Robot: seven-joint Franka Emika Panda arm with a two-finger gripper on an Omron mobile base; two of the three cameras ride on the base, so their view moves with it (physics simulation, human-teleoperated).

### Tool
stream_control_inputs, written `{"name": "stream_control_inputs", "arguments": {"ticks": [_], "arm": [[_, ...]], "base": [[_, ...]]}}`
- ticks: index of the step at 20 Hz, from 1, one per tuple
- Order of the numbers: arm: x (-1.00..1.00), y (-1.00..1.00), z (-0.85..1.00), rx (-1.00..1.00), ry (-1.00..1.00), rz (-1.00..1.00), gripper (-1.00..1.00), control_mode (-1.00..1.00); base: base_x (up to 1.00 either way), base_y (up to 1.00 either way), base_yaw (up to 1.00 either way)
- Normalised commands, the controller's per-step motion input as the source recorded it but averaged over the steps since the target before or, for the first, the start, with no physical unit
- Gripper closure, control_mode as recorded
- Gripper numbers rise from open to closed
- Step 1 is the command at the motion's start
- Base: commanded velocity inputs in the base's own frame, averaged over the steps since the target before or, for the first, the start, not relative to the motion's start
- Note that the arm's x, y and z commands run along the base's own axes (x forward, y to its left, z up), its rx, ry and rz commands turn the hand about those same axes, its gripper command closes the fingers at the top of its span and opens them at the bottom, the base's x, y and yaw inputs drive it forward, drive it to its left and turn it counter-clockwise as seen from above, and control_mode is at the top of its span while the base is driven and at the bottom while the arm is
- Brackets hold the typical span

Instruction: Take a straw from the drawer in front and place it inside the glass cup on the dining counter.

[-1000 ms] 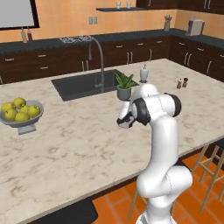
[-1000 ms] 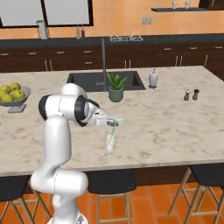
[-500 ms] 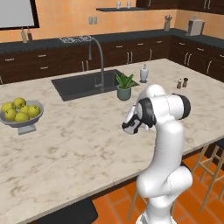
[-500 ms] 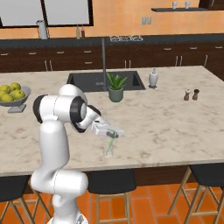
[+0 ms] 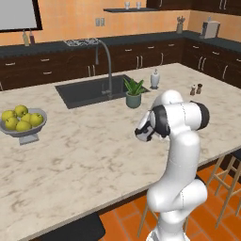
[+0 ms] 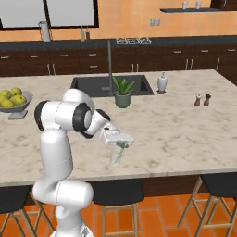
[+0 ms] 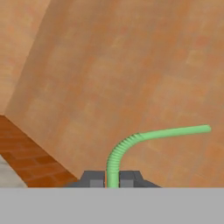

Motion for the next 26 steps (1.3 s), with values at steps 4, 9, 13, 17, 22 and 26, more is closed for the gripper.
{"name": "stream_control_inputs", "arguments": {"ticks": [4,9,13,17,22,26], "arm": [[0.0,0.51,-0.43,-0.27,-0.28,0.0,1.0,-1.0],[0.01,0.72,-0.41,-0.34,-0.18,0.0,1.0,-1.0],[0.0,-0.13,-0.58,-0.21,-0.18,-0.02,-1.0,-1.0],[0.0,-0.19,-0.56,-0.16,-0.25,-0.01,-1.0,-1.0],[0.07,0.18,-0.02,-0.14,-0.39,0.0,-1.0,-1.0],[0.21,0.61,-0.01,-0.2,-0.42,0.0,-1.0,-1.0]], "base": [[0.0,0.0,0.0],[0.0,0.0,0.0],[0.0,0.0,0.0],[0.0,0.0,0.0],[0.0,0.0,0.0],[0.0,0.0,0.0]]}}
